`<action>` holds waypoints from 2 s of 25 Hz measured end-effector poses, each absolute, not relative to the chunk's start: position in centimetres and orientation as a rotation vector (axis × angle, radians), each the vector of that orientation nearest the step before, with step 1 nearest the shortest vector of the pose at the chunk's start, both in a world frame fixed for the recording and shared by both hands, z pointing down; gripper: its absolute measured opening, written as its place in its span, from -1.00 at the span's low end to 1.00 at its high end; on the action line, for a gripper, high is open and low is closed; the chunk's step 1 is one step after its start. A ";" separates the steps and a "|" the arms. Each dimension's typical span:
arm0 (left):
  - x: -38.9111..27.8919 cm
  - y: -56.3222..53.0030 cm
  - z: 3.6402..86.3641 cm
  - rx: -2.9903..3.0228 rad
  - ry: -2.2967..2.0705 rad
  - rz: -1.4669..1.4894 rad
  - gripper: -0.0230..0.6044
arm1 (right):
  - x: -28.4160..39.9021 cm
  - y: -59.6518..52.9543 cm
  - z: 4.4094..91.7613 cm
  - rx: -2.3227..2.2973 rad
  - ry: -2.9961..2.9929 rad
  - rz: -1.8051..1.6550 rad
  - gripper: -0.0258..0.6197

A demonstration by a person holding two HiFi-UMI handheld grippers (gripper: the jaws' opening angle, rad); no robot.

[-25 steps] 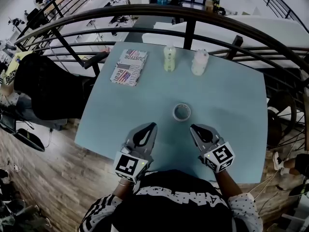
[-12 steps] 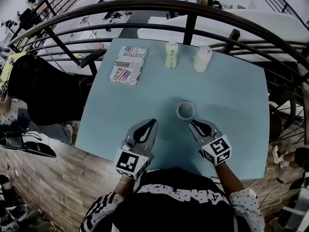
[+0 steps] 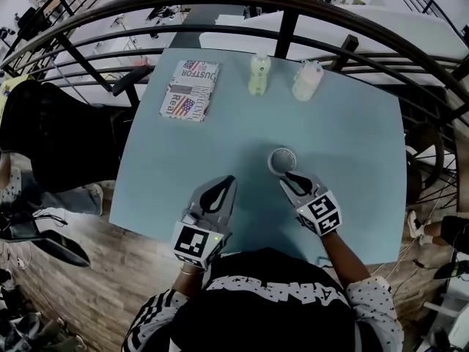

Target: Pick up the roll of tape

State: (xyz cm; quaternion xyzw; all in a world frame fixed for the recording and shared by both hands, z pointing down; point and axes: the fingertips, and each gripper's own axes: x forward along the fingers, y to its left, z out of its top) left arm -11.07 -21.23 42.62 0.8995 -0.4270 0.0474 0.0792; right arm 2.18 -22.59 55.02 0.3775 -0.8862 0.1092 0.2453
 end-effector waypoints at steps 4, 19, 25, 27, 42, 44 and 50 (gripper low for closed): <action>-11.4 -21.5 43.1 2.681 -1.274 0.138 -0.93 | 2.0 -23.4 56.7 0.989 -2.353 0.266 -0.67; -12.9 -22.9 45.0 2.623 -1.307 0.147 -0.93 | 1.5 -25.3 62.9 0.816 -2.167 0.219 -0.56; -13.5 -23.7 45.5 2.606 -1.318 0.154 -0.93 | 1.4 -26.1 64.1 0.794 -2.138 0.237 -0.55; -13.7 -23.9 45.6 2.602 -1.323 0.159 -0.93 | 1.3 -26.3 64.3 0.778 -2.134 0.227 -0.55; -14.3 -24.0 45.6 2.591 -1.344 0.161 -0.93 | 0.9 -26.3 65.4 0.699 -2.078 0.166 -0.73; -14.4 -23.9 45.6 2.589 -1.350 0.160 -0.93 | 0.9 -26.3 65.4 0.709 -2.080 0.170 -0.73; -14.6 -23.7 45.5 2.588 -1.364 0.163 -0.93 | 1.0 -26.3 65.3 0.721 -2.072 0.169 -0.75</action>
